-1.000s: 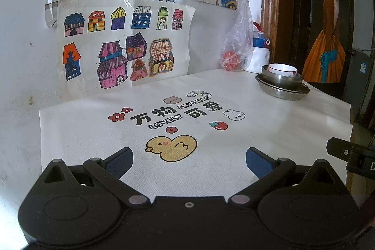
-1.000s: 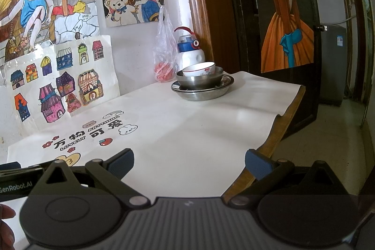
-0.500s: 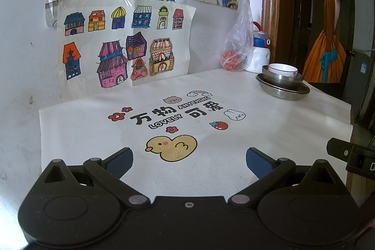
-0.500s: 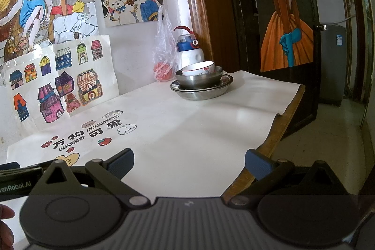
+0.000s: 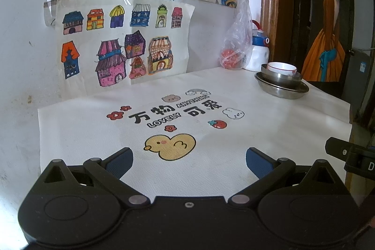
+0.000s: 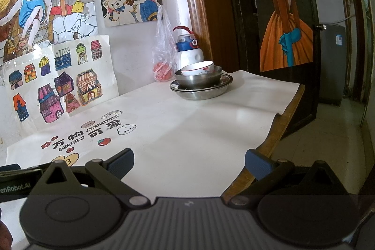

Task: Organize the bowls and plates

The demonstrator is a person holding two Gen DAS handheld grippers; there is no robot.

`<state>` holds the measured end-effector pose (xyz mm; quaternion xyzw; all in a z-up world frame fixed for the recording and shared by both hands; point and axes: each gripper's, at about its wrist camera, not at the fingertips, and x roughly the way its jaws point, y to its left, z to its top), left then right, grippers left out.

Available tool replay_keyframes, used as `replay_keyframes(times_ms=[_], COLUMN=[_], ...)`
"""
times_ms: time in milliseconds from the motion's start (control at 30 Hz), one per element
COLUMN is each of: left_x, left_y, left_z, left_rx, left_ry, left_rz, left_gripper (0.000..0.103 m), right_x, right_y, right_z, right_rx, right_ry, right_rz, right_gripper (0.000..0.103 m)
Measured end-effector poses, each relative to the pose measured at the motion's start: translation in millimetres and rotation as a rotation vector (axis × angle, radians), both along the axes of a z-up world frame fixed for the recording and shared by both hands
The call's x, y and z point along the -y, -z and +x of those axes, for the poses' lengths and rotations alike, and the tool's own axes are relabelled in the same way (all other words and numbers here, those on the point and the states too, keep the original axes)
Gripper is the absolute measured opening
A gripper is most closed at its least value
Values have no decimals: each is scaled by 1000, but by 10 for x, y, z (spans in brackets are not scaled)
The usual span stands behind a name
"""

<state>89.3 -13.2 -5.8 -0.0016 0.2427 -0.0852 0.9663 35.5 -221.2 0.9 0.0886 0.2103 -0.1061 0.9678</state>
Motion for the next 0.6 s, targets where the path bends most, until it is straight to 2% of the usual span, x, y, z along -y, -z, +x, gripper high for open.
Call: replay_keyframes(times_ms=[600], left_x=[-24], left_y=[-32], left_z=[-11], left_rx=[21], left_ry=[-3], left_rz=[-2], left_gripper=[102], right_x=[5], right_y=[9], right_z=[4], right_rx=[-1], right_ry=[4], right_rz=[1], right_gripper=[103])
